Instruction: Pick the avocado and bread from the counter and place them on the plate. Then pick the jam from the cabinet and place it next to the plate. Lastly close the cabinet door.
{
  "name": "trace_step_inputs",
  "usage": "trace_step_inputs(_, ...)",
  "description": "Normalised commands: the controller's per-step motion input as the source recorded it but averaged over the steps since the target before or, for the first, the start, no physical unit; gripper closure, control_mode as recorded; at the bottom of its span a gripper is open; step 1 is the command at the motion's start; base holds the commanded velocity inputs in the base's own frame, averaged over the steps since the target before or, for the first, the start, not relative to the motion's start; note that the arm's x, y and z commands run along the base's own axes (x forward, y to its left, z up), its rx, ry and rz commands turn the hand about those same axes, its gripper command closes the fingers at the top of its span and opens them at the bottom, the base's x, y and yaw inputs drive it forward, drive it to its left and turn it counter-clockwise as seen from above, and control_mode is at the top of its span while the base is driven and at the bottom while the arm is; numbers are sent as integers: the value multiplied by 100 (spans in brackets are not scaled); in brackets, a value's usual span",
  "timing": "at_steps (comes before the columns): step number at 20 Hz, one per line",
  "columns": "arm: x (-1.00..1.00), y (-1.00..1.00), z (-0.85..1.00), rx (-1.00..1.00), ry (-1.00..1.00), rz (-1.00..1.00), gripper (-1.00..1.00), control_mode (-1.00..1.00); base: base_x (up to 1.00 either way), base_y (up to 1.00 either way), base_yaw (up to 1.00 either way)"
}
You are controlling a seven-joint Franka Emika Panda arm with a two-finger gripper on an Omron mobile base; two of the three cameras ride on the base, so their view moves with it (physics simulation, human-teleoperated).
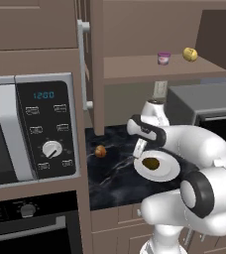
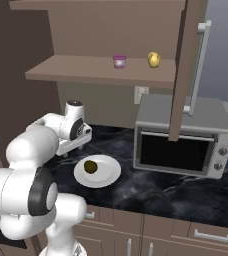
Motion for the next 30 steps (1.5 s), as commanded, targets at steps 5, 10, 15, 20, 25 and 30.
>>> trace_step_inputs(5,21,41,-3,5,-1,5,-100,-100,0,0,0)
trace_step_inputs(10,35,39,-1,4,-1,3,-100,-100,0,0,0)
trace_step_inputs(15,50,36,0,2,0,0,-100,-100,0,0,0)
trace_step_inputs(20,45,38,-12,0,0,0,-100,-100,0,0,0)
trace_step_inputs(25,37,27,-18,0,0,0,-100,-100,0,0,0)
trace_step_inputs(30,34,12,-29,0,0,0,-100,-100,0,0,0)
